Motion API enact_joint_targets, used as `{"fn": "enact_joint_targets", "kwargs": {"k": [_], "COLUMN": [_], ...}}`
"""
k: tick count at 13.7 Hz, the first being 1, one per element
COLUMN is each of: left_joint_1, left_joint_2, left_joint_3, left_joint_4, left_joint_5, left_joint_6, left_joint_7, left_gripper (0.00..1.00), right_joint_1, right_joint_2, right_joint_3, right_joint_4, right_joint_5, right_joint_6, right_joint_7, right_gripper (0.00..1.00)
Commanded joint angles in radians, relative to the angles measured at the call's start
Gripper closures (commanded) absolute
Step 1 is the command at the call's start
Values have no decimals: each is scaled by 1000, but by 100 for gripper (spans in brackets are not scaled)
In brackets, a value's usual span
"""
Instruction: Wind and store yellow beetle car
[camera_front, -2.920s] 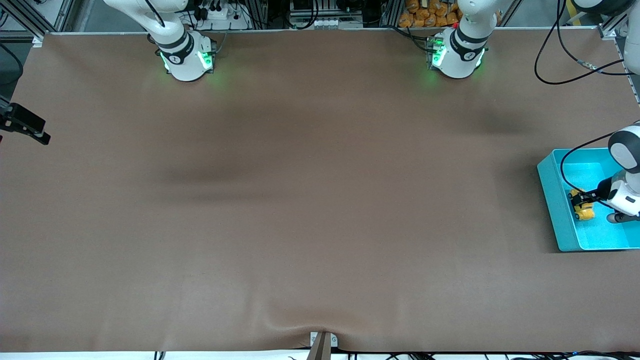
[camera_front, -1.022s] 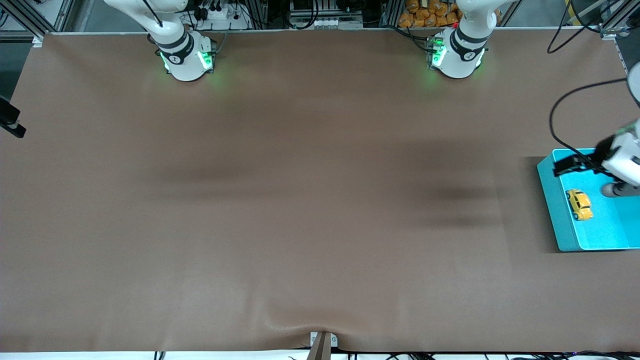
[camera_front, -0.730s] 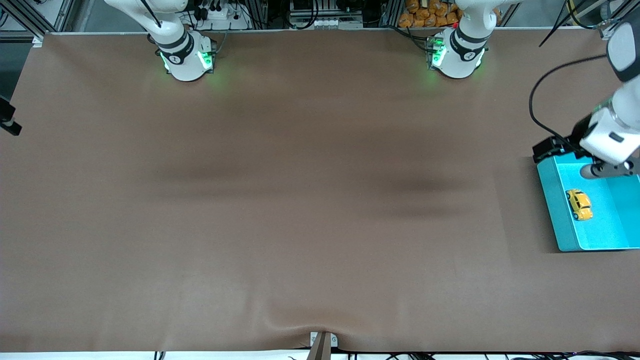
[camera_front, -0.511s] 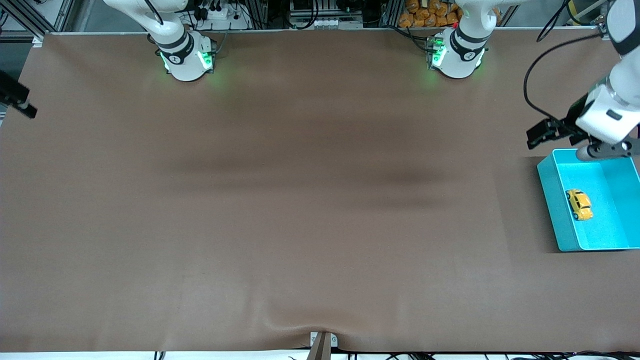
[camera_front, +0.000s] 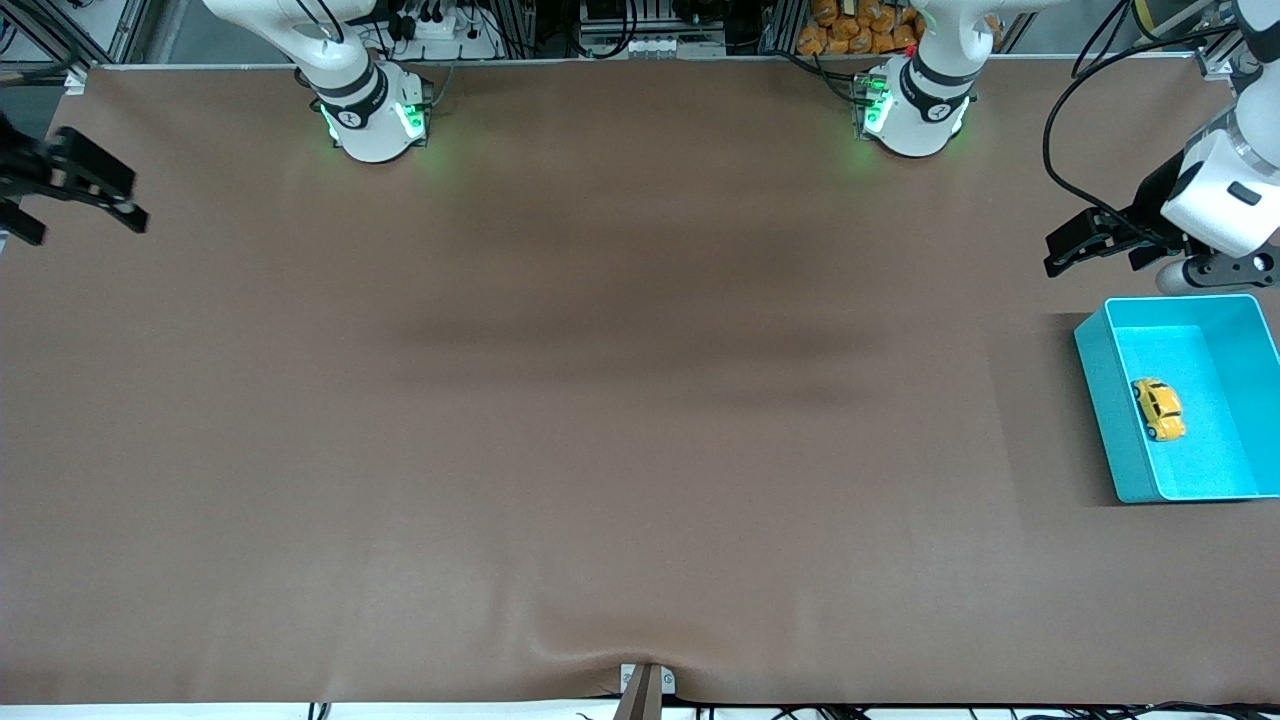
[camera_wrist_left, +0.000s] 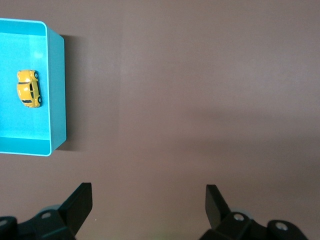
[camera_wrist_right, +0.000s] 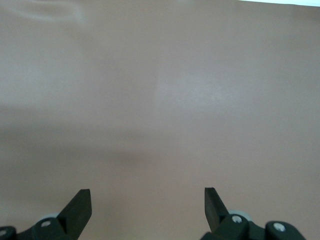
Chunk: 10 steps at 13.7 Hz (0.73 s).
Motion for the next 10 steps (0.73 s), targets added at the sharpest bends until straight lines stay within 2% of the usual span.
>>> {"fn": "enact_joint_targets", "kwargs": {"k": [1, 8, 10], "left_joint_1": [-51, -45, -39], "left_joint_2": [2, 8, 9], "left_joint_3": [31, 34, 33], "left_joint_4": [29, 55, 98], "left_joint_5": [-8, -5, -8], "left_joint_6": [-45, -68, -70], "left_joint_7": [-19, -8, -5], "left_gripper": [0, 0, 0], "right_joint_1": [41, 105, 122], "right_joint_2": [-1, 1, -7], "right_joint_3": [-5, -3, -6], "right_joint_4": [31, 44, 44], "right_joint_5": [15, 12, 13], "right_joint_6": [-54, -48, -52], "right_joint_7": [18, 27, 24], "right_gripper": [0, 0, 0]}}
